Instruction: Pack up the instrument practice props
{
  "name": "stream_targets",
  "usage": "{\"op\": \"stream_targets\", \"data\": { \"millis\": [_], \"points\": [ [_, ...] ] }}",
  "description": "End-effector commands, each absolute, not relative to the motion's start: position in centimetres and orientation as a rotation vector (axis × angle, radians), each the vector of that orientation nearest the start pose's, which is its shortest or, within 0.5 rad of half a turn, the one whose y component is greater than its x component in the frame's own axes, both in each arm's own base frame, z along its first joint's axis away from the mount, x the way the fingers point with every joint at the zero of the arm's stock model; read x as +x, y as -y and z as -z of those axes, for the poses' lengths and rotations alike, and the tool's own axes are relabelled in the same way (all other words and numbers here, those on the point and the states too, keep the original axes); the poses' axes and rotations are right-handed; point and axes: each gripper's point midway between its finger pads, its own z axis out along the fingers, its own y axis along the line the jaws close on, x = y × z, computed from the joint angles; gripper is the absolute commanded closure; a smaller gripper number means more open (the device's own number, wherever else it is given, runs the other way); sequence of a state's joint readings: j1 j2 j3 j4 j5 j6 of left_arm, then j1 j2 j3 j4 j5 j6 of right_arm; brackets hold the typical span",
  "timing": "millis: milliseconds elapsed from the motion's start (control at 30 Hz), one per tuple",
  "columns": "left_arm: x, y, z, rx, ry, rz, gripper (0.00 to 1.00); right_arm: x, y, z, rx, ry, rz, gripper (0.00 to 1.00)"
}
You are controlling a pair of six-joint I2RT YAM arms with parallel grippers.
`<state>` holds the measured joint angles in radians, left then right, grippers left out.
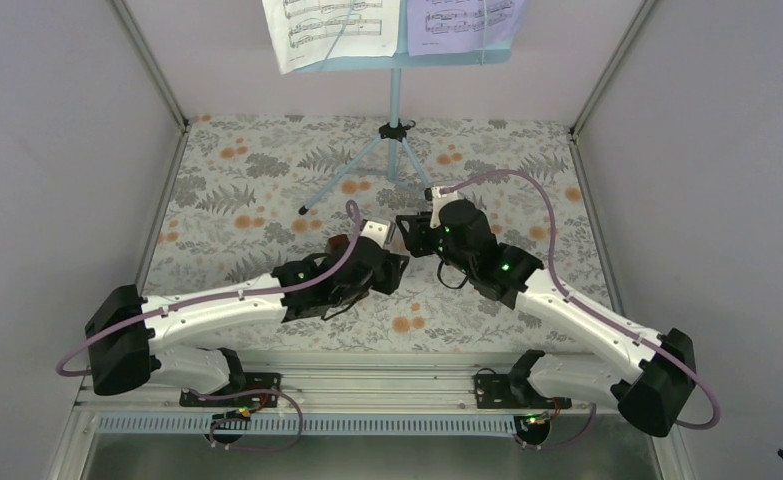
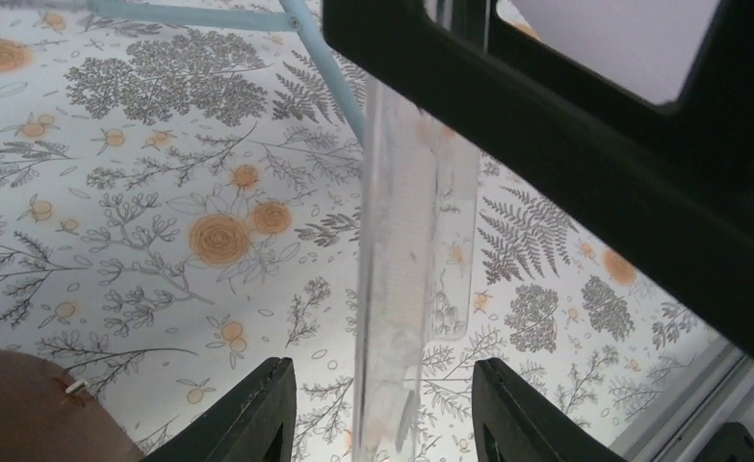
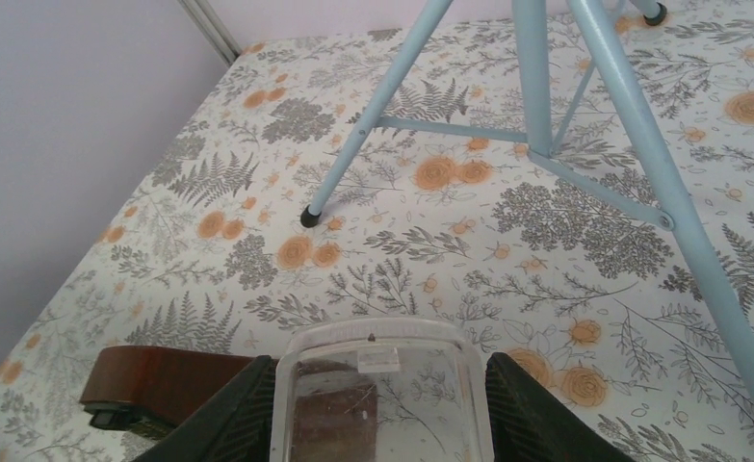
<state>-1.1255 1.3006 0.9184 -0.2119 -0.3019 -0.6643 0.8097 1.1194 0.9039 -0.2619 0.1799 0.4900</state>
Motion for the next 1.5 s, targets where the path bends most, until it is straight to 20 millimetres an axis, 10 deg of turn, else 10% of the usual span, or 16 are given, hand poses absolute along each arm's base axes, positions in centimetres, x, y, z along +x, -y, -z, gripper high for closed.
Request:
{"op": "stream_targets", "data": {
  "millis": [0,933,1200,1467],
  "points": [
    [22.1,34.4,-21.4,0.345,-2.147,0.800,0.53,27.8,-25.1,-27.4,-0.230,-2.018,-0.682,0.55],
    [21.7,35.0,-20.8,0.352,-2.158,0.922,0.84,27.4,-24.8,-28.0,-0.228,-1.998,-0.700,0.54],
    [21.7,34.8,-22.0,0.353,-2.124,0.965,0.88,26.7,-23.8,-30.1,-0.237,-1.923,-0.726,0.01],
    [21.1,34.3,-26.5,0.430,-2.004,1.142,0.89,26.2,-21.9,-35.3,-0.374,-1.747,-1.007,0.00]
  ]
}}
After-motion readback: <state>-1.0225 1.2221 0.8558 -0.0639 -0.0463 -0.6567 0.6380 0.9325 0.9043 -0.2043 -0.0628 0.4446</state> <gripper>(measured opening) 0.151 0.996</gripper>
